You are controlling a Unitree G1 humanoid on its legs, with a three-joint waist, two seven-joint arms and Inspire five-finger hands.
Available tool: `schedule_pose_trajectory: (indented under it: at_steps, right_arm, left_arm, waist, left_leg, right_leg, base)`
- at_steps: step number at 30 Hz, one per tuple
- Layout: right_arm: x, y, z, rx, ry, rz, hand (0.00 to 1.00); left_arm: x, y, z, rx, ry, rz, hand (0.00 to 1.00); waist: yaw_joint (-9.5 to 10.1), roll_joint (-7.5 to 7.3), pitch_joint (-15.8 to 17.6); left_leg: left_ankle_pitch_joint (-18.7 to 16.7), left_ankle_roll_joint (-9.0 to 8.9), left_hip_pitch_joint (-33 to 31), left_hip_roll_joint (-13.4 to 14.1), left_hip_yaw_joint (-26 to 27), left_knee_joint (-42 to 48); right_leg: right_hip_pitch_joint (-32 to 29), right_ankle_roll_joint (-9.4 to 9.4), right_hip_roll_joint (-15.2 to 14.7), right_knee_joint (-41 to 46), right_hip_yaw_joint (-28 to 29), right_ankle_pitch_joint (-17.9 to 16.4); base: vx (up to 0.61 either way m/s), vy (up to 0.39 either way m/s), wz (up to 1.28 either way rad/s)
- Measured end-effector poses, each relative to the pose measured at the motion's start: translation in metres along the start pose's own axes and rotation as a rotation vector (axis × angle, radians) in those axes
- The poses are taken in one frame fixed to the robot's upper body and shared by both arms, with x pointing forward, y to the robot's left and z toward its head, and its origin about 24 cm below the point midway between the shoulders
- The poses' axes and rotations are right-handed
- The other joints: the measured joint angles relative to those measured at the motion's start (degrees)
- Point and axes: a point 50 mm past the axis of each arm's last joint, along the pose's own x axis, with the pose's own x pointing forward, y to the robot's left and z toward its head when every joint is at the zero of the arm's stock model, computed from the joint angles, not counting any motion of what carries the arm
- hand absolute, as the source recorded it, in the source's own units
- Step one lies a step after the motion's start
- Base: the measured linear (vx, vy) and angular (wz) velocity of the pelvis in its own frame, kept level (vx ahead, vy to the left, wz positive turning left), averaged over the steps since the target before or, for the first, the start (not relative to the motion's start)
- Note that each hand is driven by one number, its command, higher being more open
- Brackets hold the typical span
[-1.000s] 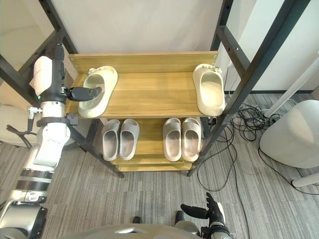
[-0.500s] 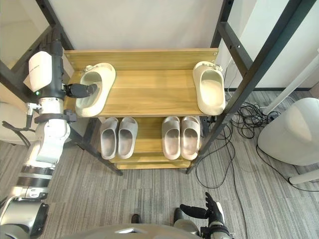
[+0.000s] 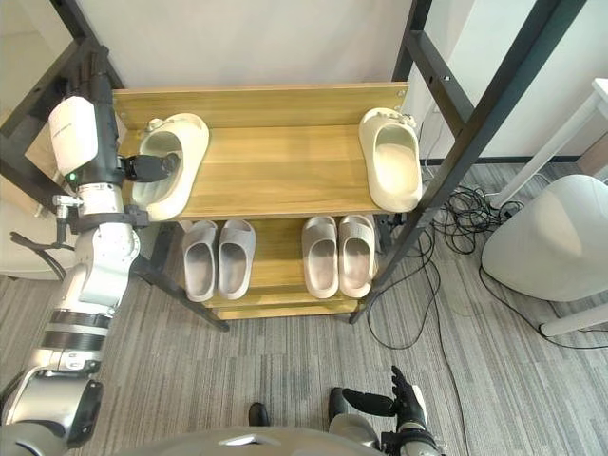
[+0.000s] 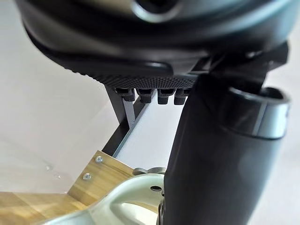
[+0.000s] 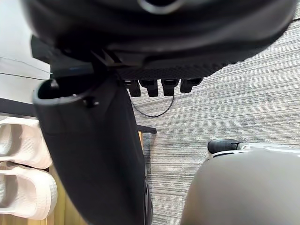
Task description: Organize the slippers on the shoe rack
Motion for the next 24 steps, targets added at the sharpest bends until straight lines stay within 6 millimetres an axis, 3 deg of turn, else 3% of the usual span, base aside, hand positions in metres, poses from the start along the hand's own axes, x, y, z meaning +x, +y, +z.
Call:
schedule_pose_trajectory:
  at_steps: [17, 24]
  right_arm:
    - [0.0, 0.0, 0.001, 0.002, -0.007, -0.006, 1.0]
    - [0.0, 0.0, 0.001, 0.002, -0.006, -0.007, 1.0]
  left_arm:
    - [0.003, -0.007, -0.002, -0.011, 0.029, -0.019, 0.0]
    - [-0.001, -0.016, 0.002, -0.108, 0.067, -0.042, 0.0]
  waist:
    - [-0.21, -0.09, 0.2]
    - [-0.22, -0.09, 0.2]
  left_leg:
    - [0.3, 0.47, -0.6, -0.6, 0.2, 0.1]
    - [0.7, 0.92, -0.2, -0.8, 0.1, 0.1]
  right_leg:
    - [-0.7, 0.1, -0.6, 0.0, 0.1, 0.8]
    - [-0.2, 0.26, -1.0, 0.0, 0.1, 1.0]
  base:
    - [-0.01, 0.004, 0.0]
    - [-0.03, 0.004, 0.01]
